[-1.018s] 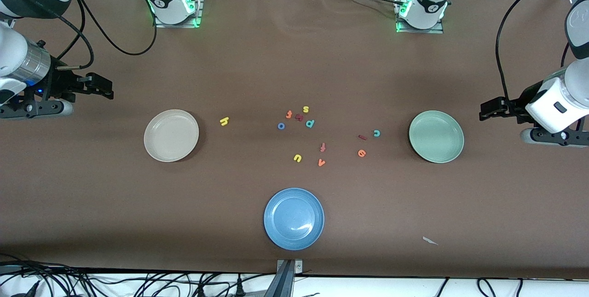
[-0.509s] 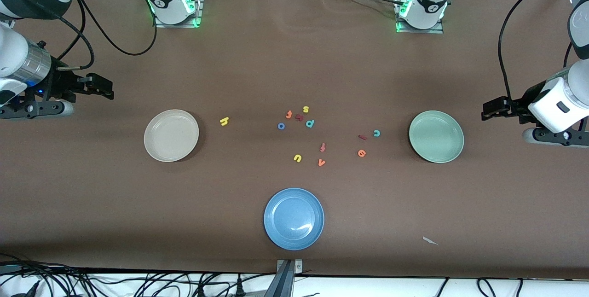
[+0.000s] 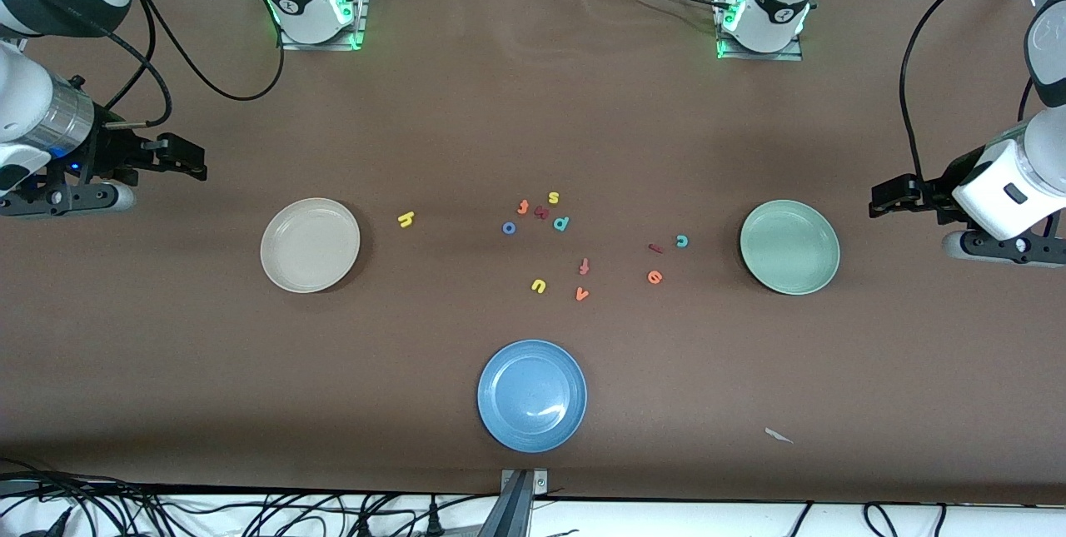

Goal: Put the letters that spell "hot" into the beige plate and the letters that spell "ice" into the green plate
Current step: 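Move the right gripper toward the yellow letter h beside the cream plate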

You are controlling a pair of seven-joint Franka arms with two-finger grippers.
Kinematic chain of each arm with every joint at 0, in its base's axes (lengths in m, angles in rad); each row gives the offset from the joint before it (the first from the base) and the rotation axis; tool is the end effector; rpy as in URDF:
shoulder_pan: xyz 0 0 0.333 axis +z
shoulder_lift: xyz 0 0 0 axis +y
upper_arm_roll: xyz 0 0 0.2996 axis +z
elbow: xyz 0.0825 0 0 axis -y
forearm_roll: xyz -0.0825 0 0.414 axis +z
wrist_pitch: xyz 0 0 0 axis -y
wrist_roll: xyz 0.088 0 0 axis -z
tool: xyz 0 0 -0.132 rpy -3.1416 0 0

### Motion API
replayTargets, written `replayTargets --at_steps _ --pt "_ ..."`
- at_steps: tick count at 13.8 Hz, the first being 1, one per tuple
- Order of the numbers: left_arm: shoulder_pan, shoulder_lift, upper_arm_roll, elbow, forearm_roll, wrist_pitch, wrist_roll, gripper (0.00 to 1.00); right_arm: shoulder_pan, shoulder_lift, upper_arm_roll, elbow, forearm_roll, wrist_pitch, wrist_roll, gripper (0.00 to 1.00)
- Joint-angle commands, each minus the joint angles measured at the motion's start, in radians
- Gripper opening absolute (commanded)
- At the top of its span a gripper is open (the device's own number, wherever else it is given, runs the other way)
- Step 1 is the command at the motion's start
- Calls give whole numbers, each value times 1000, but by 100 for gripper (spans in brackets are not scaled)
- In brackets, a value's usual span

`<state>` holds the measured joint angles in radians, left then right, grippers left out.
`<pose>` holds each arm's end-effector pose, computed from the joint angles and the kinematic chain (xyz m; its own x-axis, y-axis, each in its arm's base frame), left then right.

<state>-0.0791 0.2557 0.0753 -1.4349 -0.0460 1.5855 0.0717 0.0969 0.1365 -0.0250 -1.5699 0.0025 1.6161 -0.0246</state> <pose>0.6500 -0.0131 0.4944 0.9919 -0.0752 -0.1020 -0.0720 -0.9968 0.0340 0.6179 0.0456 0.5050 0.9913 0.0959 -0.0901 0.0961 -0.9954 -0.0013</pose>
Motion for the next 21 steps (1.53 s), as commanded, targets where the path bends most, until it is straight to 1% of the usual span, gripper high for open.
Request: replayTargets --at_steps 1,10,12,14,17,19,21 --pt "-4 -1 3 2 -18 -4 16 100 6 0 -3 10 7 -10 -1 100" --pt "5 -3 3 8 -21 -2 16 100 6 11 -3 13 17 -7 -8 100" --pt "6 -3 1 8 -23 -4 14 100 7 52 7 28 21 -1 -15 100" --pt "-1 -3 0 8 -12 -4 11 100 7 95 45 42 21 83 -5 100" --pt "1 -3 0 7 -11 -4 14 100 4 141 111 36 16 148 96 100" --pt "12 -4 3 7 -14 -4 17 100 4 160 143 10 10 201 124 100" --pt "12 -7 3 8 -15 -4 13 100 4 160 181 -53 -8 267 167 100"
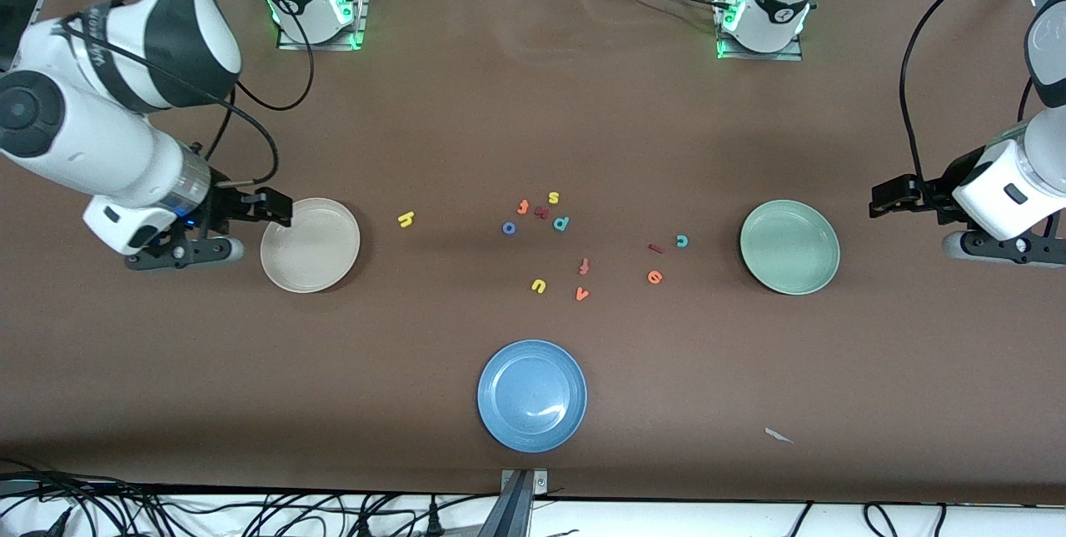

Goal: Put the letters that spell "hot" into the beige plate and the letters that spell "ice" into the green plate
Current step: 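Move the right gripper toward the yellow letter h beside the cream plate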

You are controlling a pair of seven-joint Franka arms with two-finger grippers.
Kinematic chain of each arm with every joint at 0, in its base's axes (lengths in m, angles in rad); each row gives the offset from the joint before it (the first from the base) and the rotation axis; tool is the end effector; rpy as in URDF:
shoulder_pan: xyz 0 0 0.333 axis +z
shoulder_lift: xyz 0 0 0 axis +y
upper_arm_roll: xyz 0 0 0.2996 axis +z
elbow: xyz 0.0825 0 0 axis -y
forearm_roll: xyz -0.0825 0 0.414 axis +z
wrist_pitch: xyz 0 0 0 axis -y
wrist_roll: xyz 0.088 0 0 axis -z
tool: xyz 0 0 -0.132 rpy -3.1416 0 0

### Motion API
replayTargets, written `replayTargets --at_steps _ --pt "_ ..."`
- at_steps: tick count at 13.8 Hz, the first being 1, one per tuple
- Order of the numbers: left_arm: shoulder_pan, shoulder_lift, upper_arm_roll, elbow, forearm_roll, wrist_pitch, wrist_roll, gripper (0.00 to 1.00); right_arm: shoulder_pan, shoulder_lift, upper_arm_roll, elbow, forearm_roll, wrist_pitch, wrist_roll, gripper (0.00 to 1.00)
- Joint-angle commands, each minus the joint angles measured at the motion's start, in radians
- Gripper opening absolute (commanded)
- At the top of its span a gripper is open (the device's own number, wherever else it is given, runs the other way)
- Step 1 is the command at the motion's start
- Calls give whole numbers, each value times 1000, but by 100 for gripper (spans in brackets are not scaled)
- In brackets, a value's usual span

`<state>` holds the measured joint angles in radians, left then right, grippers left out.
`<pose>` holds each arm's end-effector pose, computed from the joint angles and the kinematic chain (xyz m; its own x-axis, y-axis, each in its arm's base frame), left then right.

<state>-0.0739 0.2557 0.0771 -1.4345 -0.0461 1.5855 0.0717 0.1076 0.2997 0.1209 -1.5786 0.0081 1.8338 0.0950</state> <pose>0.6501 -0.0087 0.4946 0.9925 -0.0682 -0.1016 -0.0651 -0.9973 0.0337 0.6526 0.1460 0.4138 0.9908 0.1271 -0.0464 0.1253 -0.9913 -0.0391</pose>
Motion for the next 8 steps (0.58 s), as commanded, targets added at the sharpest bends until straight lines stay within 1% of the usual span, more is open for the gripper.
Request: replayTargets --at_steps 1,3,4,5,6,8 --pt "6 -7 1 8 -17 -4 13 100 -6 -4 54 -82 -46 85 67 100" --pt "6 -9 3 6 -15 -4 14 100 -6 -2 92 -161 -74 177 115 100" --pt "6 -7 1 -12 -15 -7 14 100 -6 4 115 -193 -80 220 165 100" --pt "-4 0 0 -14 -21 -10 13 100 -6 18 140 -211 -111 251 213 100" --pt "-12 22 -3 -15 -26 -10 14 100 -6 25 152 -224 -144 265 242 100" --pt "-29 66 -17 -26 -64 -9 5 100 -6 30 172 -263 -157 309 268 100"
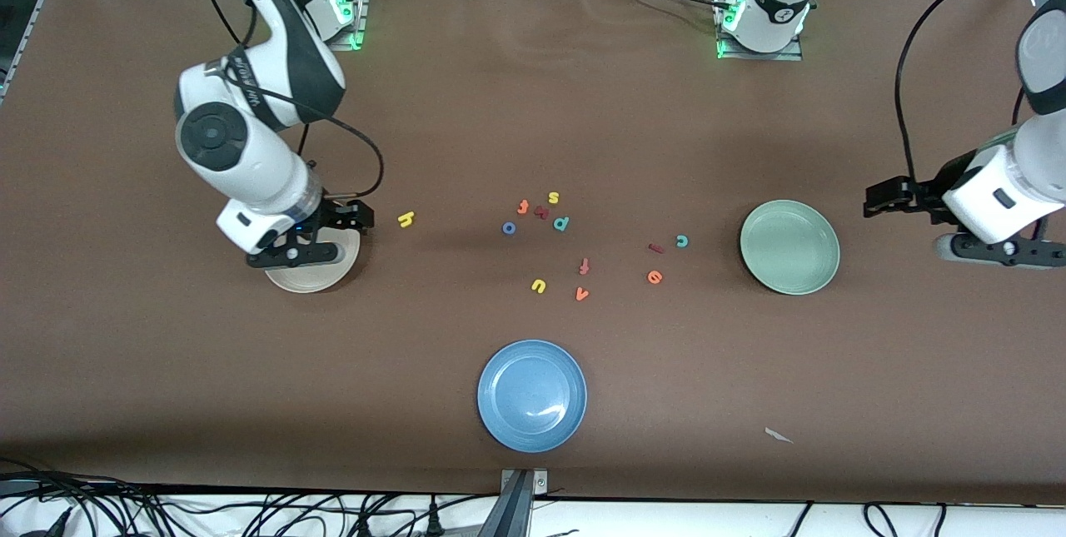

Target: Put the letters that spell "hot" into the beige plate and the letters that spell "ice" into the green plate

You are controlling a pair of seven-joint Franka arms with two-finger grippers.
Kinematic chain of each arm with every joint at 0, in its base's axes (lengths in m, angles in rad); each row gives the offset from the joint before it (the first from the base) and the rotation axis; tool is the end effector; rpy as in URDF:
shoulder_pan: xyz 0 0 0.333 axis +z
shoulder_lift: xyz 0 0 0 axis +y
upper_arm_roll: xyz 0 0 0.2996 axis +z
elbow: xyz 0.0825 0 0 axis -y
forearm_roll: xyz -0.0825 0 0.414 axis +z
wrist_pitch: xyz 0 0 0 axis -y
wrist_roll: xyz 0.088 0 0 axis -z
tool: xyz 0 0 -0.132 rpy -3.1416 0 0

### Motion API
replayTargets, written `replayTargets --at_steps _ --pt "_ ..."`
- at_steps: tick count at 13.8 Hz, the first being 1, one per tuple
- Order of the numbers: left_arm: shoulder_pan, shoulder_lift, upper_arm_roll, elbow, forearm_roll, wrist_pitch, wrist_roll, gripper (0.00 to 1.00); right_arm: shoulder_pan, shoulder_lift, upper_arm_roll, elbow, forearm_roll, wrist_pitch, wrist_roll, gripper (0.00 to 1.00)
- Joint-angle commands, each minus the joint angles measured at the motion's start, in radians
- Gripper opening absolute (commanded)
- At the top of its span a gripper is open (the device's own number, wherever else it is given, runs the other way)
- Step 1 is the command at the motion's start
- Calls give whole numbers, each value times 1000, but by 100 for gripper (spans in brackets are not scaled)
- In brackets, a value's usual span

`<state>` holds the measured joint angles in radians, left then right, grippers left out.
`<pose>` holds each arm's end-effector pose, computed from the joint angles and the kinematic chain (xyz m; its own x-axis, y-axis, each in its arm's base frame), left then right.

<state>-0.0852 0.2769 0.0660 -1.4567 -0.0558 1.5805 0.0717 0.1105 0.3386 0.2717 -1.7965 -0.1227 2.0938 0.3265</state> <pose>0.6496 -0.0239 0.4695 0.9848 -0.0897 -0.1489 -0.0834 -0.9954 0.0478 0.6130 0.2291 0.3083 0.9943 0.1046 -0.0210 0.1051 -0.9942 0.0233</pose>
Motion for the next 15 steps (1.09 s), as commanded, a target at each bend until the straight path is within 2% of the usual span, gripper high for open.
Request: replayTargets --at_steps 1,3,5,7,10,12,13,15 --pt "-18 68 -8 -5 -96 -4 -37 100 -9 -7 23 -78 -26 84 39 100" --pt "-30 131 -24 -17 -179 10 -117 100 -9 19 55 -128 -25 165 45 100" --pt "-73 197 -25 -24 -182 53 -197 100 -9 43 73 -180 -26 276 127 100" --pt "-111 249 -25 -63 -182 155 -278 99 -9 54 84 -217 -28 356 123 100" --pt "-168 286 -26 -174 -182 359 -355 99 -11 65 84 -256 -58 408 86 100" --pt "-197 324 -25 -214 -180 432 -380 99 -15 85 83 -308 -75 500 75 100" --pt "-208 346 -25 -223 -180 452 -385 97 -15 97 84 -323 -77 527 72 100" --pt "-217 372 -25 -240 -180 458 -392 81 -15 112 84 -334 -84 537 72 100"
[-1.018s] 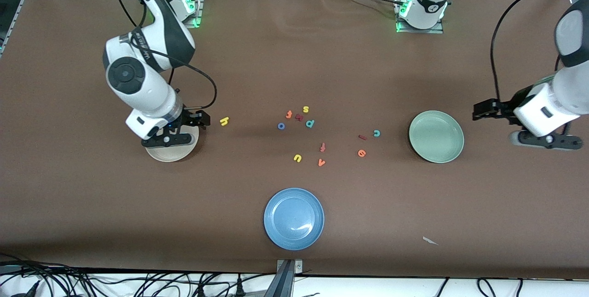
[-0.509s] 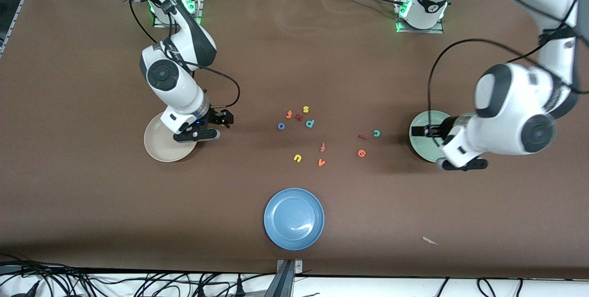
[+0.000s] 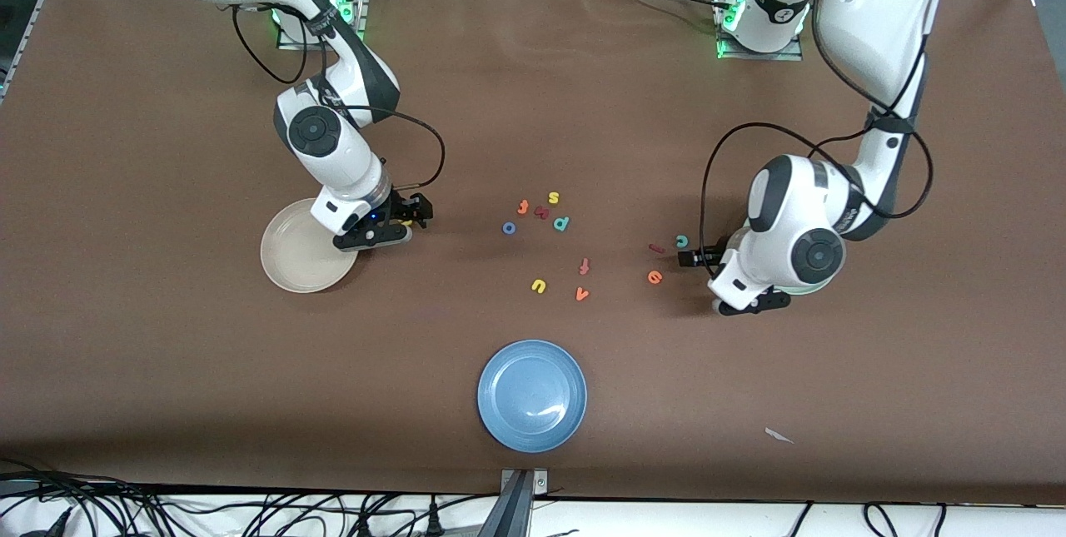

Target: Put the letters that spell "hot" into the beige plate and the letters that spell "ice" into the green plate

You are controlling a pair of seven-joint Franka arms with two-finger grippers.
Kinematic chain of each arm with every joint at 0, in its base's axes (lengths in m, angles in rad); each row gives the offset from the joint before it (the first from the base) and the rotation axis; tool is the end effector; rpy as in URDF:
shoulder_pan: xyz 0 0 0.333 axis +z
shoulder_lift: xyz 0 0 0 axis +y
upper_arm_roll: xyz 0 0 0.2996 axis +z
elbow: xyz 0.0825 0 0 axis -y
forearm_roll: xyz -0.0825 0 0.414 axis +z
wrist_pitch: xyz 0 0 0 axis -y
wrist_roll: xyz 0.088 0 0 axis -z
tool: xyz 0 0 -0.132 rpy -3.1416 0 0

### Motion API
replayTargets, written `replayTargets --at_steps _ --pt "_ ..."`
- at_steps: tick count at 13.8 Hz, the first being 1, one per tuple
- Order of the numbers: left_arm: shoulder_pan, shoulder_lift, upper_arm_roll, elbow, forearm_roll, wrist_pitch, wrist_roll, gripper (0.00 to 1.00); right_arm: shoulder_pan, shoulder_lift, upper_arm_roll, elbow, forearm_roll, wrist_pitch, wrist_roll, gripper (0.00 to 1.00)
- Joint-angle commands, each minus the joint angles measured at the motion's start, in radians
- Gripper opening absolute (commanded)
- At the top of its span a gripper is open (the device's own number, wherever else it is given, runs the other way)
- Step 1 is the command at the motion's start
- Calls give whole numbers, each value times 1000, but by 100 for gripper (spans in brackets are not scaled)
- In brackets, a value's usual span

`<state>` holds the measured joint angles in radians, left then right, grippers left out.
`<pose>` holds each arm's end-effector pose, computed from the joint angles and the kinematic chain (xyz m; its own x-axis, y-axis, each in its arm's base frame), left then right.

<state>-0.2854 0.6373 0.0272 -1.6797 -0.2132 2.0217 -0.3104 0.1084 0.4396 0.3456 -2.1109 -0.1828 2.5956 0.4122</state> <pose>0.6254 -0.1834 0.1535 0.9331 0.1539 -0.3250 0.1769 -0.9833 0.0423 0.5355 0.2705 0.1590 0.9860 0.1559 0.0595 0.1598 -0.9848 -0.0676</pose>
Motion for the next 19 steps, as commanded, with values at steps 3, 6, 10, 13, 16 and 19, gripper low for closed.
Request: replayTargets --at_steps 3,6,10,13,16,19 --pt "-20 15 13 -40 -25 18 -15 63 -12 11 10 -38 -59 46 -13 100" --pt "-44 15 11 -52 -26 19 -58 57 -12 36 9 -52 -64 90 -12 100" --pt "-75 13 8 -110 -28 144 -105 58 -12 42 10 -64 -66 113 -12 100" --pt "-81 10 7 -152 -28 204 -110 58 -12 54 9 -86 -66 153 -10 100" --pt "-81 10 8 -152 -28 204 -110 52 -12 54 9 -106 -67 175 -10 99" --pt "-81 10 8 -152 -28 204 -108 33 -12 54 9 -109 -79 176 -10 94"
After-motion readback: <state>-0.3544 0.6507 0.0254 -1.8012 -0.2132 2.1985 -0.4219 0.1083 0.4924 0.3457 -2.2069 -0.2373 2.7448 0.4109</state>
